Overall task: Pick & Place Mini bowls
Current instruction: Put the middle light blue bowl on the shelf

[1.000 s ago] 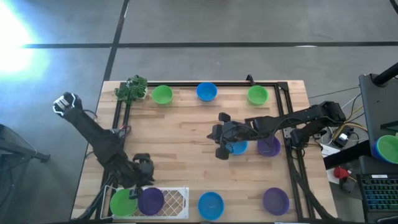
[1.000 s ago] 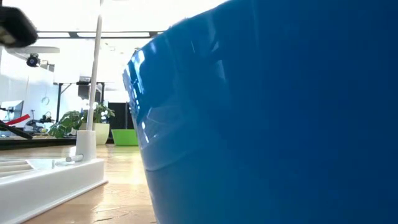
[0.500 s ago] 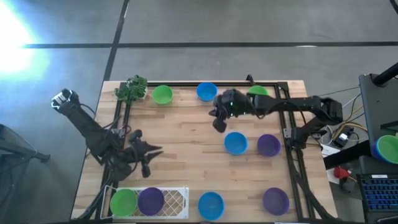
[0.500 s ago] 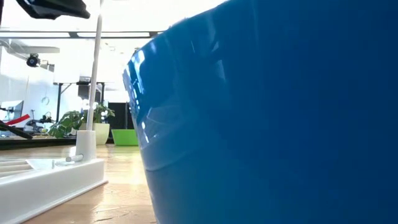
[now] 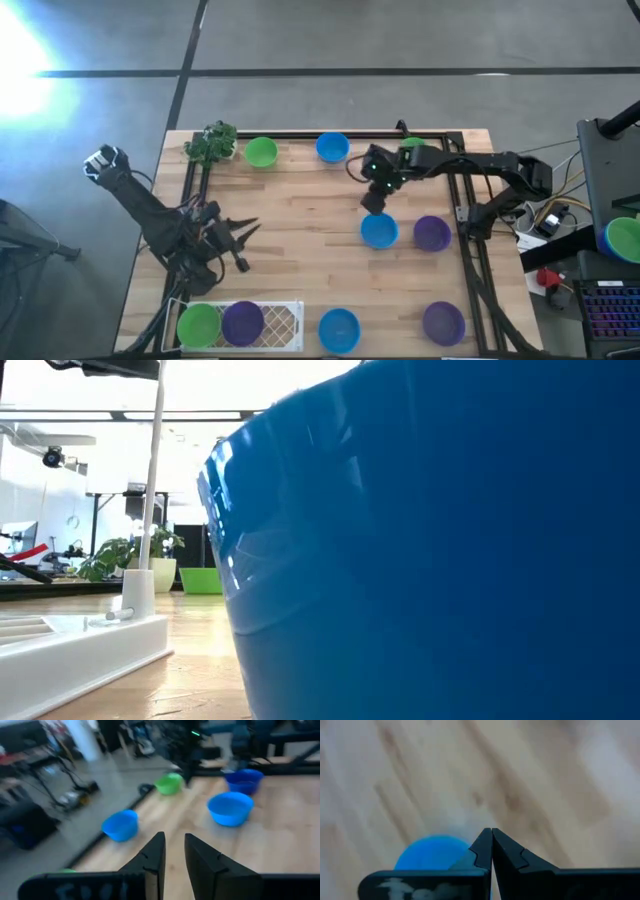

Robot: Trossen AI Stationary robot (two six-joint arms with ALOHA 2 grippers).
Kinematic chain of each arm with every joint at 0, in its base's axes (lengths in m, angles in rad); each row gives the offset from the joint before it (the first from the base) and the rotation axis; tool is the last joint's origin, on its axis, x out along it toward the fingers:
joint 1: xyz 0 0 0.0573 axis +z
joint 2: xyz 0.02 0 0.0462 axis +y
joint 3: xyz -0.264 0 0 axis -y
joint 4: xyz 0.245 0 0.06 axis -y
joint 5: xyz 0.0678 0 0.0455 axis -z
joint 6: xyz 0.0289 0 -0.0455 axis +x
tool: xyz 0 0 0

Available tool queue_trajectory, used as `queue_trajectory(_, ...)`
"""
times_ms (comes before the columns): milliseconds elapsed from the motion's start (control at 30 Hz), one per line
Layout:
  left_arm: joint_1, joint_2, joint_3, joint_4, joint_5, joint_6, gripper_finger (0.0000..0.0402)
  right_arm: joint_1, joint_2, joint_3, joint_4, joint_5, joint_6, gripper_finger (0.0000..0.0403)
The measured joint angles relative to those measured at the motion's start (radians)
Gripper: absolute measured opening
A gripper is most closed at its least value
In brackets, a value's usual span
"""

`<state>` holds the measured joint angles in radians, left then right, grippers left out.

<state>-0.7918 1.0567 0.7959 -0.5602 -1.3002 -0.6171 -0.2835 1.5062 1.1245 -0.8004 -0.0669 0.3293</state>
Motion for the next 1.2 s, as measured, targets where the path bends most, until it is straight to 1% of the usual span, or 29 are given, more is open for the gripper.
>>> queue_trajectory(100,0.000,-0.008,0.000,0.000,-0.049,0.019,0.0067,0.027,-0.017,0.002,-0.088,-0.005,0.026,0.0008)
queue_trajectory(367,0.005,-0.027,0.000,0.000,-0.142,0.082,0.0067,0.091,-0.043,0.001,-0.111,-0.028,0.121,0.0008)
queue_trajectory(600,0.005,-0.053,0.005,0.000,-0.144,0.099,0.0067,0.095,-0.045,-0.001,-0.160,-0.020,0.199,0.0011)
queue_trajectory(733,0.005,-0.062,0.005,0.000,-0.144,0.119,0.0067,0.098,-0.045,-0.010,-0.216,-0.009,0.204,0.0031)
queue_trajectory(900,0.005,-0.061,0.004,0.000,-0.143,0.124,0.0067,0.098,-0.044,-0.034,-0.225,0.007,0.272,0.0073)
queue_trajectory(967,0.005,-0.061,0.004,0.000,-0.142,0.124,0.0067,0.098,-0.044,-0.049,-0.254,0.016,0.311,0.0086)
queue_trajectory(1067,0.005,-0.061,0.003,-0.001,-0.142,0.124,0.0067,0.098,-0.043,-0.076,-0.266,0.018,0.371,0.0099)
queue_trajectory(1200,0.005,-0.061,0.002,-0.001,-0.142,0.124,0.0067,0.098,-0.043,-0.121,-0.241,0.017,0.379,0.0106)
